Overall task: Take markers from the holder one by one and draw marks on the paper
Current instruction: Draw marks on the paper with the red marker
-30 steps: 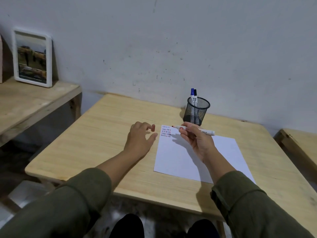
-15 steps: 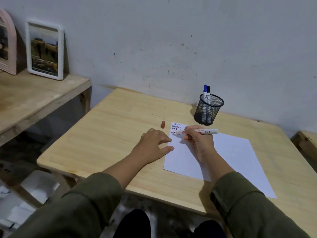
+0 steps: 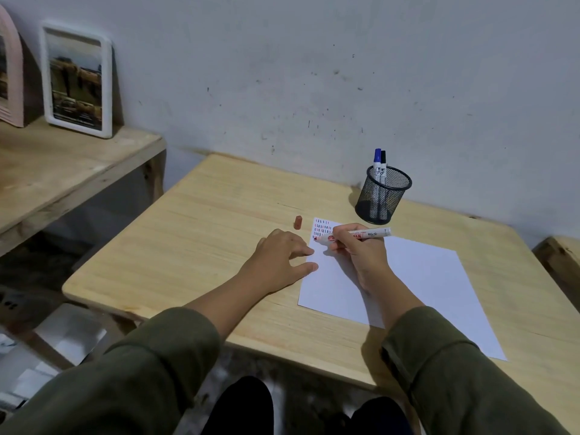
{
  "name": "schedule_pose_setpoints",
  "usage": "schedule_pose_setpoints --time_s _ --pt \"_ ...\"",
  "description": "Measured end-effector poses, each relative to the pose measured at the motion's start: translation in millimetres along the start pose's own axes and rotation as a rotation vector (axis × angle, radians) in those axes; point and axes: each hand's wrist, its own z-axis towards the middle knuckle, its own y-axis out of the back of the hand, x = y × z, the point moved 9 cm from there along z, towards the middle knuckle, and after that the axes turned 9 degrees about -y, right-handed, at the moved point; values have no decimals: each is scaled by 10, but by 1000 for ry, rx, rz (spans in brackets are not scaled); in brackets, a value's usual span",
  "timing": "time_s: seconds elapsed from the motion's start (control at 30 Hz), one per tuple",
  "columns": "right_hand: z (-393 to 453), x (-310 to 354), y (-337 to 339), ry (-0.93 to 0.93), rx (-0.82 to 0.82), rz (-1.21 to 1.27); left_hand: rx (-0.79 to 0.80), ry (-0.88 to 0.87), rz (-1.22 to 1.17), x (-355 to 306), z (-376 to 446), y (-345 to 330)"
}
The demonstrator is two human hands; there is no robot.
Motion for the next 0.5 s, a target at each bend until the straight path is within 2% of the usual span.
schedule_pose_setpoints --time_s 0.5 --pt "28 -31 -16 -7 11 -20 21 -4 32 -8 0 -6"
